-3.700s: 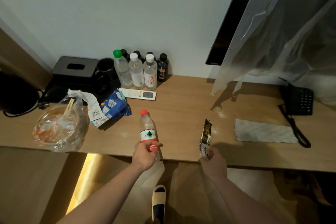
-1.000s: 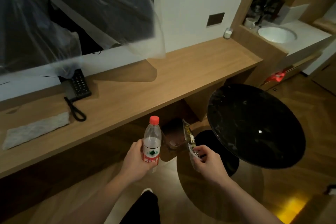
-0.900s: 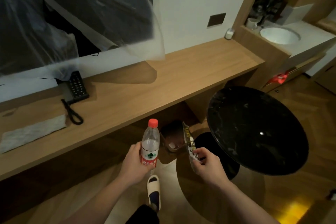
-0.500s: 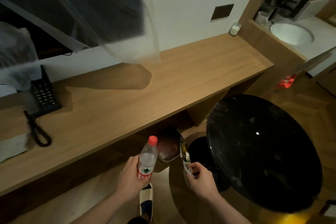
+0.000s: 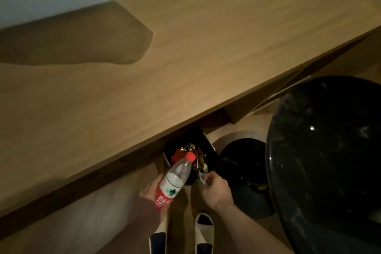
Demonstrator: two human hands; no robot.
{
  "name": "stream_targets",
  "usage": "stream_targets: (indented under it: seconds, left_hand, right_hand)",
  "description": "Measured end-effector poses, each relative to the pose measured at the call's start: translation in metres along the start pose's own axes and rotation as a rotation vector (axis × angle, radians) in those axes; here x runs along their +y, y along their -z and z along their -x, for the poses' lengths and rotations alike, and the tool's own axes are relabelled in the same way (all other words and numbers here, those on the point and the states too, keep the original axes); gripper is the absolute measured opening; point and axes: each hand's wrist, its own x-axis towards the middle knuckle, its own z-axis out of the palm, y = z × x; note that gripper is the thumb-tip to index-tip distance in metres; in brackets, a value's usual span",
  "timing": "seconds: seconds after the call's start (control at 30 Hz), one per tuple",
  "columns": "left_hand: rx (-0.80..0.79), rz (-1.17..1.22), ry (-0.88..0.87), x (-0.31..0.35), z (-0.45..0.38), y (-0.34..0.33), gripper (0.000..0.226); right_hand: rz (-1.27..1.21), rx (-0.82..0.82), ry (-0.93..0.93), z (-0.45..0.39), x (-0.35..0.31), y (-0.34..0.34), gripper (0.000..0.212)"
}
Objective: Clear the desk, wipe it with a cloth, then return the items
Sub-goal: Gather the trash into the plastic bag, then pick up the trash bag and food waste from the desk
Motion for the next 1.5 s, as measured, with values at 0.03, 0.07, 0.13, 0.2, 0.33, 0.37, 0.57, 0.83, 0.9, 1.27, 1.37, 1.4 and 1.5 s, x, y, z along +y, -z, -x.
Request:
stream_targets:
  seconds: [0.03, 0.07, 0.13, 0.2, 0.33, 0.37, 0.57, 0.83, 0.9, 1.27, 1.37, 1.4, 1.5]
  left_hand:
    - [0.008, -0.006, -0.009, -0.011, -0.015, -0.013, 0.076]
    - [0.015, -0.065, 0.004, -0.019, -0.027, -0.024, 0.074]
    - [0.026, -0.122, 0.038, -0.029, -0.050, -0.039, 0.063]
    - [0.051, -0.120, 0.076, -0.029, -0.070, -0.051, 0.061]
    - [0.134, -0.036, 0.147, -0.024, -0.099, -0.068, 0.069]
    - [0.164, -0.004, 0.168, -0.022, -0.105, -0.071, 0.066]
    - [0.170, 0.104, 0.241, -0.015, -0.139, -0.086, 0.068]
    - [0.078, 0.304, 0.319, 0.007, -0.160, -0.110, 0.092]
    - [0.059, 0.215, 0.290, 0.010, -0.160, -0.112, 0.096]
    - [0.032, -0.080, 0.154, 0.028, -0.019, -0.050, 0.075]
    - [0.038, -0.107, 0.136, 0.047, 0.052, -0.009, 0.074]
    - [0.049, -0.125, 0.132, 0.052, 0.078, 0.006, 0.074]
    - [0.109, -0.250, 0.103, 0.064, 0.153, 0.046, 0.075]
  right_hand:
    - [0.014, 0.007, -0.010, -0.017, 0.004, -0.005, 0.042]
    - [0.028, 0.015, -0.015, -0.033, 0.009, -0.011, 0.042]
    - [0.038, 0.030, -0.023, -0.062, 0.016, -0.021, 0.043]
    - [0.042, 0.048, -0.022, -0.085, 0.021, -0.029, 0.043]
    - [0.043, 0.063, -0.021, -0.120, 0.022, -0.044, 0.049]
    - [0.056, 0.065, -0.020, -0.126, 0.021, -0.046, 0.051]
    - [0.135, 0.027, -0.029, -0.128, 0.019, -0.058, 0.062]
    - [0.165, 0.040, -0.031, -0.111, 0.026, -0.050, 0.063]
    - [0.157, 0.058, -0.025, -0.107, 0.026, -0.045, 0.063]
    - [0.265, -0.011, 0.183, -0.014, -0.005, 0.010, 0.067]
    - [0.421, -0.068, 0.286, 0.040, -0.027, 0.037, 0.076]
    - [0.468, -0.090, 0.311, 0.060, -0.034, 0.047, 0.077]
    - [0.584, -0.154, 0.383, 0.120, -0.053, 0.075, 0.077]
